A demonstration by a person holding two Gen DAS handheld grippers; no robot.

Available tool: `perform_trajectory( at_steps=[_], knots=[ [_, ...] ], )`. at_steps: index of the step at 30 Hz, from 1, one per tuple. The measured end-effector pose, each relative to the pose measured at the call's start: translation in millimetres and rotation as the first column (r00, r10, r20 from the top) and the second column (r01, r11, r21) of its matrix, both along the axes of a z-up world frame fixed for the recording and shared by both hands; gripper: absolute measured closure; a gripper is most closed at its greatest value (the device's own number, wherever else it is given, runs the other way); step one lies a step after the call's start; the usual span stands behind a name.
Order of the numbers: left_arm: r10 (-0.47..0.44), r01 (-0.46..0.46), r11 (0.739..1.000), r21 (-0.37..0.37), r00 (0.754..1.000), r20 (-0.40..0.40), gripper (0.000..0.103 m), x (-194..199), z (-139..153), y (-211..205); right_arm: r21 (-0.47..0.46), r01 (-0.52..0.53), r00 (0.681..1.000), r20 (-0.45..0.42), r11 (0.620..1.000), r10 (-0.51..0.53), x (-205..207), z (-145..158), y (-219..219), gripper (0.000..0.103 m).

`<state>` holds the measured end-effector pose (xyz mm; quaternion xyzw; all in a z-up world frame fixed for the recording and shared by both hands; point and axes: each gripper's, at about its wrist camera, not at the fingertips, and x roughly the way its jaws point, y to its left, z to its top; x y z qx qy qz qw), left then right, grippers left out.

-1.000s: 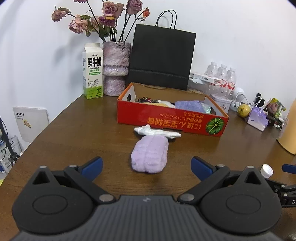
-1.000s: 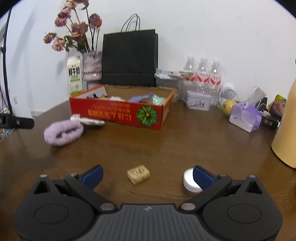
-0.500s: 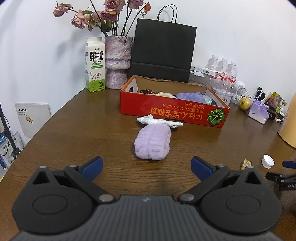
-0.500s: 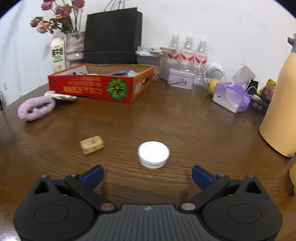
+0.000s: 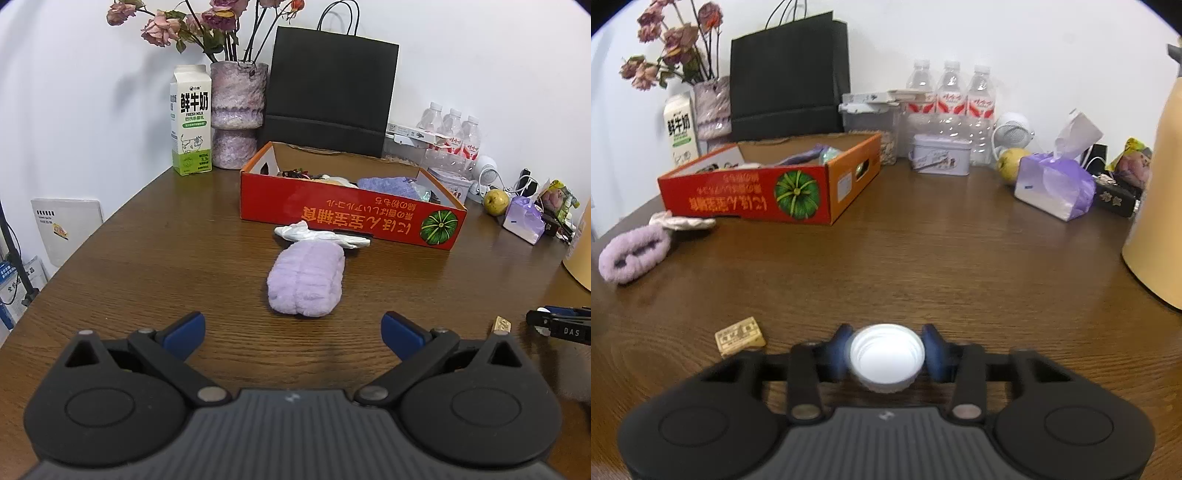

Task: Organize objects
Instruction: 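Grasp the lavender towel with the left gripper while the right grasps the white bottle cap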

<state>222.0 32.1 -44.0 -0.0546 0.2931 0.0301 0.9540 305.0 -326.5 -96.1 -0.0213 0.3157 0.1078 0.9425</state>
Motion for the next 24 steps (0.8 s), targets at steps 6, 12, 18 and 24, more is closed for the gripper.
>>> perform_trajectory(
  at_steps=[6, 12, 18, 24],
  knots=[
    [0.0, 0.0, 1.0, 0.004, 1.0, -0.002, 0.0, 8, -3, -1, -0.028, -0.003, 0.994, 0.113, 1.0, 0.006, -18, 8, 6, 0.064],
    [-0.004, 0.005, 1.0, 0.027, 1.0, -0.026, 0.0, 25, -10, -3, -0.068, -0.022, 0.967, 0.253, 0.997, 0.038, -40, 17, 15, 0.064],
    [-0.033, 0.035, 0.997, 0.065, 0.999, -0.027, 0.0, 43, -10, -8, -0.059, -0.029, 0.972, 0.23, 0.998, 0.042, -36, 18, 14, 0.064],
    [-0.034, 0.037, 0.997, 0.072, 0.999, -0.033, 0.0, 71, -16, -12, -0.055, -0.028, 0.976, 0.214, 0.998, 0.039, -35, 15, 13, 0.064]
  ],
)
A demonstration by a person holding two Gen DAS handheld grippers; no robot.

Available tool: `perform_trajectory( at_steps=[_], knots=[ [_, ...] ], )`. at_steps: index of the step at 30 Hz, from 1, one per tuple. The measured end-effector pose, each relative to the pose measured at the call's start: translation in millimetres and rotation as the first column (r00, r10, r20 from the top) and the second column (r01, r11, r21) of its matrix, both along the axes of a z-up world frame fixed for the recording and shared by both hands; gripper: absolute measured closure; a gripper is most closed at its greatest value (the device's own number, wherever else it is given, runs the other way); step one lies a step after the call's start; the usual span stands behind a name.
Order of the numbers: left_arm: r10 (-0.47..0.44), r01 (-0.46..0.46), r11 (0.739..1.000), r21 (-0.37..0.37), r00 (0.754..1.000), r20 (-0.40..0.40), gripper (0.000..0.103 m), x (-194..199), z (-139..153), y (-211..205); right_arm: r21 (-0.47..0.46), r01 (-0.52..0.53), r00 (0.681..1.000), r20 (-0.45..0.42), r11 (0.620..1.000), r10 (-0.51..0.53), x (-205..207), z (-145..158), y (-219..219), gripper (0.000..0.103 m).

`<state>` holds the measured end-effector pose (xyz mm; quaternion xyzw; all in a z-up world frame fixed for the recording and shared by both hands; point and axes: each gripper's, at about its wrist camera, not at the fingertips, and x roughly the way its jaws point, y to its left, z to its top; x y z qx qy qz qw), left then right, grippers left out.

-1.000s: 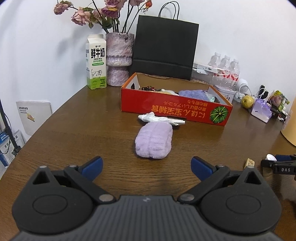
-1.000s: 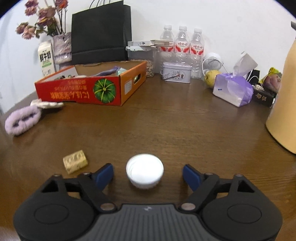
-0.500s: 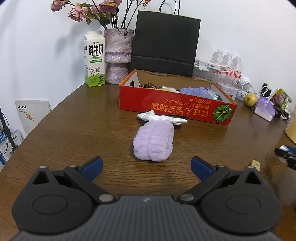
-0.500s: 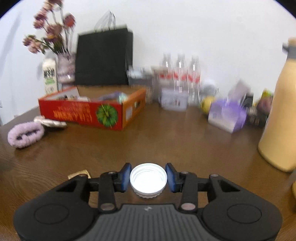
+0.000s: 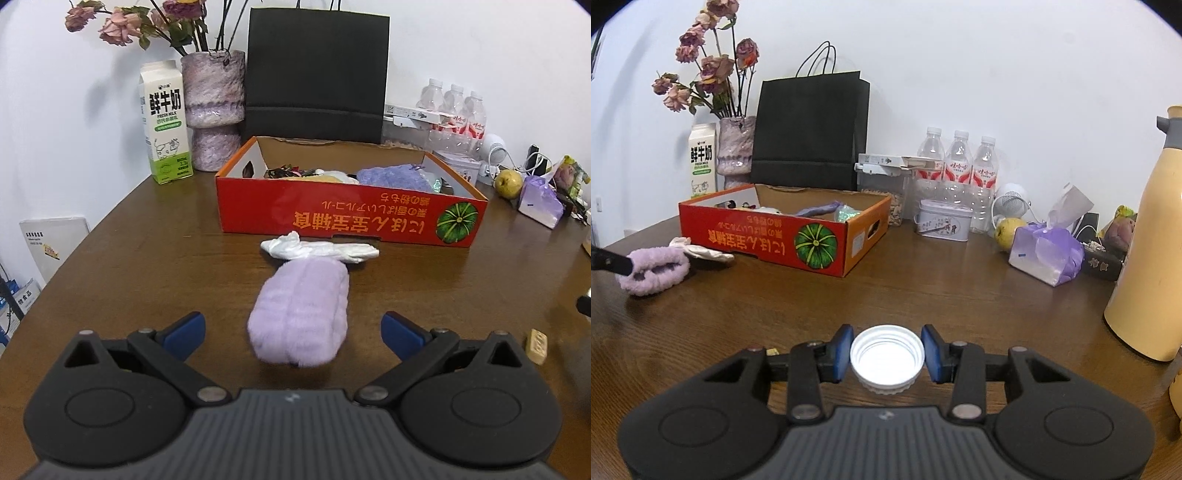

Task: Organize objects
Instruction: 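Grasp the lavender towel with the left gripper while the right grasps the white bottle cap, then carry the towel with the left gripper while the right carries the cap to the box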

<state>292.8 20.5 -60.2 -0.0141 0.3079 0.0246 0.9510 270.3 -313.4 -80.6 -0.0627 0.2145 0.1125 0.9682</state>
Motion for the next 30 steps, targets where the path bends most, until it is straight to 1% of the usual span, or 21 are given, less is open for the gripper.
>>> perform_trajectory(
  at_steps=[7, 9, 10, 11, 12, 13, 14, 16, 17, 23, 26, 30],
  knots=[
    [-0.005, 0.005, 1.0, -0.012, 0.999, -0.04, 0.0, 32, -20, 2, 0.014, -0.005, 0.999, -0.034, 1.0, 0.006, 8, -2, 3, 0.064],
    [-0.003, 0.002, 1.0, -0.023, 0.999, -0.045, 0.002, 38, -24, 4, 0.013, -0.005, 0.999, -0.039, 1.0, 0.006, 9, -3, 4, 0.064],
    [-0.003, 0.001, 0.999, -0.034, 0.999, -0.054, 0.01, 40, -26, 6, 0.01, -0.006, 0.999, -0.041, 1.0, 0.006, 9, -3, 5, 0.064],
    [-0.008, 0.005, 0.999, -0.05, 0.998, -0.061, 0.023, 42, -28, 7, 0.006, -0.005, 0.999, -0.041, 1.0, 0.006, 9, -3, 6, 0.064],
    [-0.017, 0.012, 0.998, -0.069, 0.998, -0.067, 0.031, 44, -29, 8, 0.001, -0.005, 0.999, -0.04, 1.0, 0.005, 9, -3, 7, 0.064],
    [-0.019, 0.015, 0.997, -0.078, 0.998, -0.058, 0.046, 45, -29, 9, -0.004, -0.005, 0.999, -0.04, 1.0, 0.005, 9, -4, 8, 0.064],
    [-0.025, 0.02, 0.996, -0.084, 0.998, -0.053, 0.055, 45, -28, 10, -0.008, -0.004, 0.999, -0.041, 1.0, 0.004, 9, -4, 9, 0.064],
    [-0.034, 0.029, 0.993, -0.11, 0.998, -0.044, 0.057, 43, -28, 12, -0.014, -0.001, 0.999, -0.042, 1.0, 0.0, 10, -4, 10, 0.064],
    [-0.035, 0.03, 0.993, -0.11, 0.999, -0.041, 0.058, 42, -27, 12, -0.016, 0.0, 0.999, -0.042, 1.0, -0.001, 10, -4, 10, 0.064],
    [-0.046, 0.047, 0.997, -0.056, 0.999, 0.008, 0.06, 28, -21, 5, -0.013, 0.01, 0.999, -0.037, 1.0, -0.01, 9, -4, 10, 0.064],
    [-0.05, 0.051, 0.999, -0.01, 0.997, 0.052, 0.06, 16, -17, -2, -0.009, 0.019, 0.999, -0.035, 1.0, -0.019, 10, -3, 7, 0.064],
    [-0.052, 0.051, 0.999, 0.015, 0.992, 0.113, 0.06, -1, -9, -5, -0.006, 0.025, 0.999, -0.027, 1.0, -0.025, 9, -2, 6, 0.064]
  ],
)
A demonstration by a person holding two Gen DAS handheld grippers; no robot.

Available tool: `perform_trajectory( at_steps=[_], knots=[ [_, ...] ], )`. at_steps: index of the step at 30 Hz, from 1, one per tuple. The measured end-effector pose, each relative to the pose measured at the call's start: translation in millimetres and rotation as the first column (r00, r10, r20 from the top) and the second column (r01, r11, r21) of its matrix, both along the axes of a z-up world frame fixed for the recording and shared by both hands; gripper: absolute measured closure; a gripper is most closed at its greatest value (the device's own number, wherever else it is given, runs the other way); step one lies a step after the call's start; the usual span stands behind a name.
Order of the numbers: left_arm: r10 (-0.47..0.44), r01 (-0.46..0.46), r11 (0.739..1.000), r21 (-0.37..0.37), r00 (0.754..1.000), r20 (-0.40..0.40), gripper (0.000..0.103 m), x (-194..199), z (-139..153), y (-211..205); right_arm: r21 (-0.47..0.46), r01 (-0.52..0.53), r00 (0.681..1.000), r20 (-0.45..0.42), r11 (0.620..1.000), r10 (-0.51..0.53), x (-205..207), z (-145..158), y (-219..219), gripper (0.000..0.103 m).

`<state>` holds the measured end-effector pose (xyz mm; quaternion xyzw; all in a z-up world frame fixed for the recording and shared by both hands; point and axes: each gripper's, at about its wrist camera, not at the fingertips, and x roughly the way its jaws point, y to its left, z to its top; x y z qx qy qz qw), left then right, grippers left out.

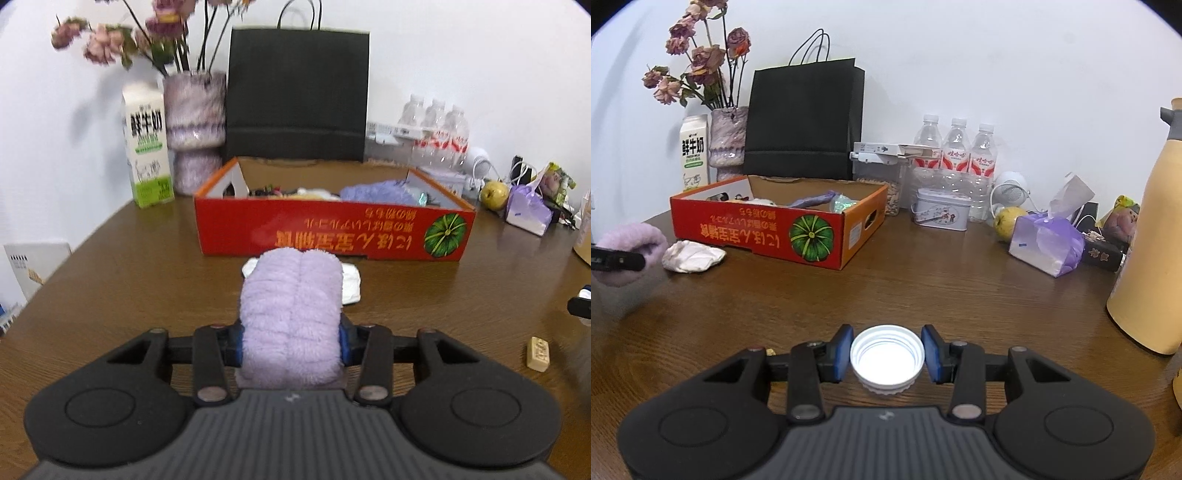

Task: Organize objects
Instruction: 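Carry the towel with the left gripper while the right carries the cap to the box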

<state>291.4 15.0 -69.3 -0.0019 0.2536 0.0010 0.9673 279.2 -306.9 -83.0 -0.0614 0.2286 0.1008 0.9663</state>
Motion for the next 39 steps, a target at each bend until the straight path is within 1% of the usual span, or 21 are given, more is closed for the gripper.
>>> perform_trajectory(
  at_steps=[5, 11, 18, 29, 39],
  knots=[
    [0.004, -0.005, 1.0, 0.027, 0.999, 0.053, 0.06, -18, 5, -5, -0.015, 0.006, 1.0, 0.024, 1.0, -0.006, -3, 2, 3, 0.064],
    [0.011, -0.017, 0.998, 0.054, 0.994, 0.112, 0.06, -38, 8, -14, -0.043, -0.001, 0.997, 0.08, 0.999, 0.005, -12, 4, 11, 0.064],
    [0.012, -0.019, 0.998, 0.052, 0.993, 0.117, 0.06, -48, 7, -16, -0.045, -0.003, 0.992, 0.123, 0.999, 0.008, -21, 7, 22, 0.064],
    [0.017, -0.021, 0.999, 0.031, 0.991, 0.132, 0.06, -61, 9, -17, -0.029, -0.055, 0.987, 0.151, 0.998, 0.059, -36, 10, 50, 0.064],
    [0.049, -0.049, 0.999, 0.002, 0.989, 0.138, 0.06, -63, 13, -16, 0.031, -0.141, 0.979, 0.153, 0.99, 0.135, -45, 12, 87, 0.064]
  ],
)
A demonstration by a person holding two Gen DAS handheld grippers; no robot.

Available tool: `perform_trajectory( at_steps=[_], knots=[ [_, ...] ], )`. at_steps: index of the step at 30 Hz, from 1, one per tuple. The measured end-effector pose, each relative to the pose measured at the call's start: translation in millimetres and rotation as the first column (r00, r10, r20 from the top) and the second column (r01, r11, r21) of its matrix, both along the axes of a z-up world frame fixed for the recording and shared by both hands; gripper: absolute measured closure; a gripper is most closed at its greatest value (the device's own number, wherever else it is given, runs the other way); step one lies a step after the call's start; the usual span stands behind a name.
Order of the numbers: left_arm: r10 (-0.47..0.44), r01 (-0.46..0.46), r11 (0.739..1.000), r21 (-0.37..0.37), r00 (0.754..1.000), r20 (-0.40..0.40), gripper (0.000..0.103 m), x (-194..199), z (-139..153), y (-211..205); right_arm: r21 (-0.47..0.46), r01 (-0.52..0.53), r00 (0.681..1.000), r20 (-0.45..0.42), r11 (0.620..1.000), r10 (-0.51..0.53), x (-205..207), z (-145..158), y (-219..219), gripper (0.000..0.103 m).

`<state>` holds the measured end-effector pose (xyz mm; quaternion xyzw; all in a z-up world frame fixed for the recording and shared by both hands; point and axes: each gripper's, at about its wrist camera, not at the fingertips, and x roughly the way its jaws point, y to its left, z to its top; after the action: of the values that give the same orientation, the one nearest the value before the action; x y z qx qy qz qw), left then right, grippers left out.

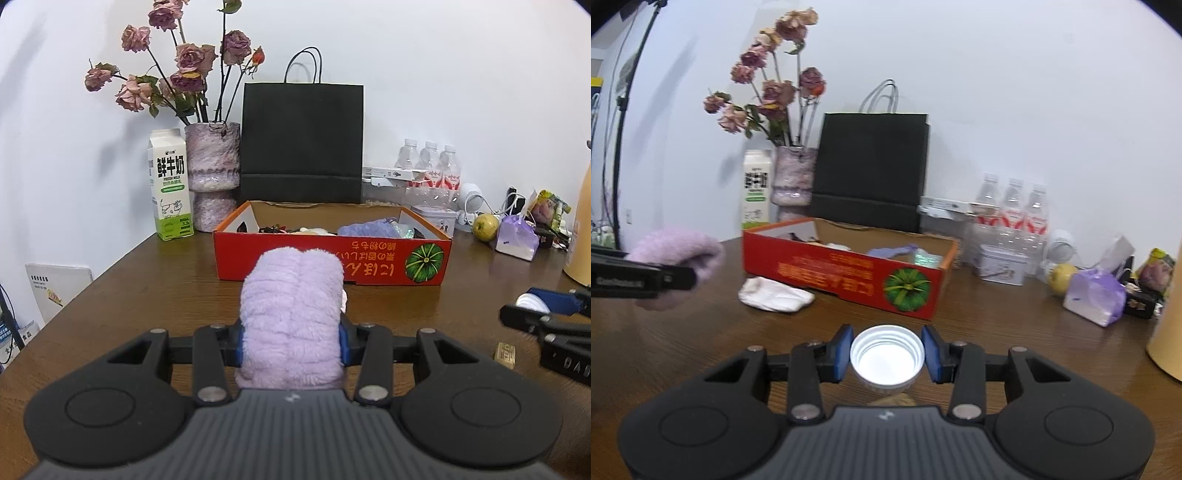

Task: Organize objects
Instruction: 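Carry the towel with the left gripper while the right carries the cap to the box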

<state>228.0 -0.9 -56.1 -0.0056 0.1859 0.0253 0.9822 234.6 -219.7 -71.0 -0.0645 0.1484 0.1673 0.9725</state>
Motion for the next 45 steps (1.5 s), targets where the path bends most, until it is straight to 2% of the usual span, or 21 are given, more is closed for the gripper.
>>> perform_trajectory(
  at_steps=[8, 22, 37, 45],
  knots=[
    [0.013, -0.013, 1.0, -0.023, 1.0, 0.01, 0.06, 5, 10, -2, 0.028, -0.062, 0.998, -0.001, 0.998, 0.062, 3, 10, 30, 0.064],
    [0.041, -0.039, 0.998, -0.052, 0.998, 0.036, 0.06, 33, 35, -5, 0.105, -0.062, 0.998, 0.022, 0.993, 0.061, 36, 45, 46, 0.064],
    [0.099, -0.098, 0.987, -0.124, 0.995, 0.001, 0.06, 90, 41, 10, 0.162, -0.039, 0.999, 0.002, 0.986, 0.039, 90, 50, 57, 0.064],
    [0.097, -0.095, 0.988, -0.125, 0.995, 0.014, 0.06, 112, 43, 10, 0.165, -0.031, 1.0, 0.004, 0.986, 0.031, 114, 50, 60, 0.064]
  ],
)
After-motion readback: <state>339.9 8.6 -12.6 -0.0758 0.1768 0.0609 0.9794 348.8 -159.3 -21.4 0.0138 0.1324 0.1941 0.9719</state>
